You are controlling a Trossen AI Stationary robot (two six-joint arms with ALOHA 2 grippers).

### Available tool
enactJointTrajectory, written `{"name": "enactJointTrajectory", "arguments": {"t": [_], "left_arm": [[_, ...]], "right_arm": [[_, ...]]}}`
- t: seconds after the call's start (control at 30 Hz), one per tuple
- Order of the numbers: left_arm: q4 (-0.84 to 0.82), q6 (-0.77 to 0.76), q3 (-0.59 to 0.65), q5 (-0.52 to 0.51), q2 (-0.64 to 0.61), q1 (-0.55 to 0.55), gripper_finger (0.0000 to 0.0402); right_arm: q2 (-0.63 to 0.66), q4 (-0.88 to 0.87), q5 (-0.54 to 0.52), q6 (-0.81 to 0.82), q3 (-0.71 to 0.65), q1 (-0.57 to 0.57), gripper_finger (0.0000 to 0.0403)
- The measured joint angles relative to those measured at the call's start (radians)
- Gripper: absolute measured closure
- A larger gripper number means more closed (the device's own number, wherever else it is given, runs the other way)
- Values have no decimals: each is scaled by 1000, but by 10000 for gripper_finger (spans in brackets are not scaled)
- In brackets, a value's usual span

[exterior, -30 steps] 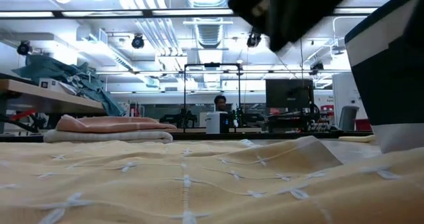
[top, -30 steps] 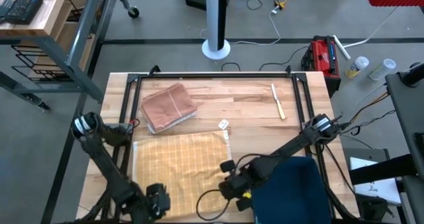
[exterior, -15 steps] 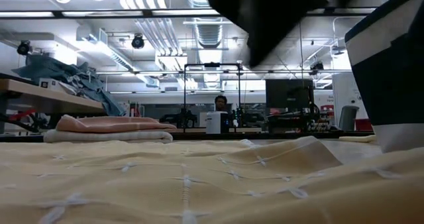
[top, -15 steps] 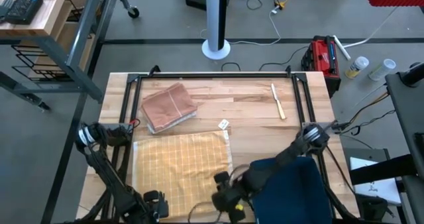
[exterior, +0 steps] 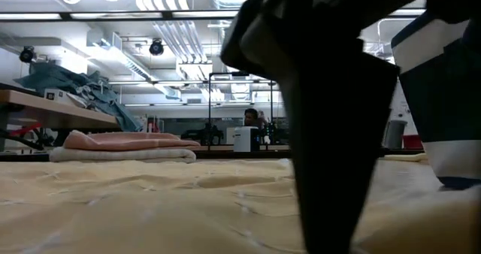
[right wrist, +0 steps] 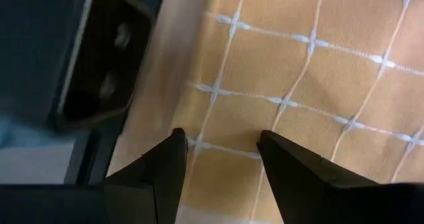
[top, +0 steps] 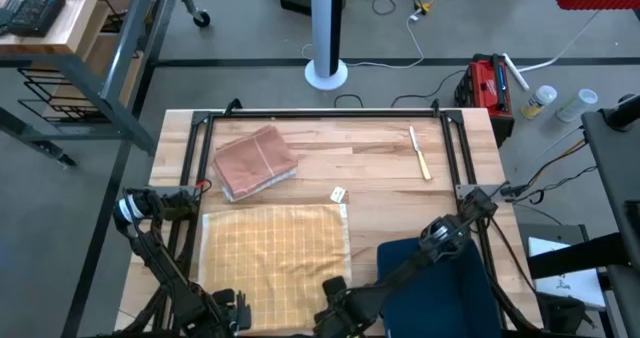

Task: Fold towel
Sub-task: Fold the yellow towel

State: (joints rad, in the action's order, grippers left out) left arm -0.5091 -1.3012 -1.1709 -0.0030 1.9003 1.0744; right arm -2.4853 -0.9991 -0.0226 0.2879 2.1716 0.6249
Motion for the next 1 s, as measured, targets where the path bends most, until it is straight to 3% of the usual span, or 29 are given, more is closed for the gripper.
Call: {"name": "enactJointTrajectory", "arguments": {"t": [0.17, 0.33, 0.43, 0.7, 0.83, 1.0], "left_arm": [[-45, -29, 5, -5, 3, 6, 270], [-143, -55, 6, -17, -7, 35, 386], [-195, -85, 2, -31, -21, 59, 390], [-225, -101, -70, -82, -42, 82, 400], [-241, -101, -101, -92, -42, 81, 401], [-433, -123, -189, -113, -43, 79, 401]], "right_arm": [[-48, -89, -104, 92, 83, 4, 236], [-43, -209, -193, 184, 99, -1, 331], [-43, -241, -198, 193, 116, 2, 391], [-30, -272, -190, 252, 184, 30, 400], [1, -336, -237, 307, 185, 44, 401], [42, -409, -293, 338, 185, 56, 402]]}}
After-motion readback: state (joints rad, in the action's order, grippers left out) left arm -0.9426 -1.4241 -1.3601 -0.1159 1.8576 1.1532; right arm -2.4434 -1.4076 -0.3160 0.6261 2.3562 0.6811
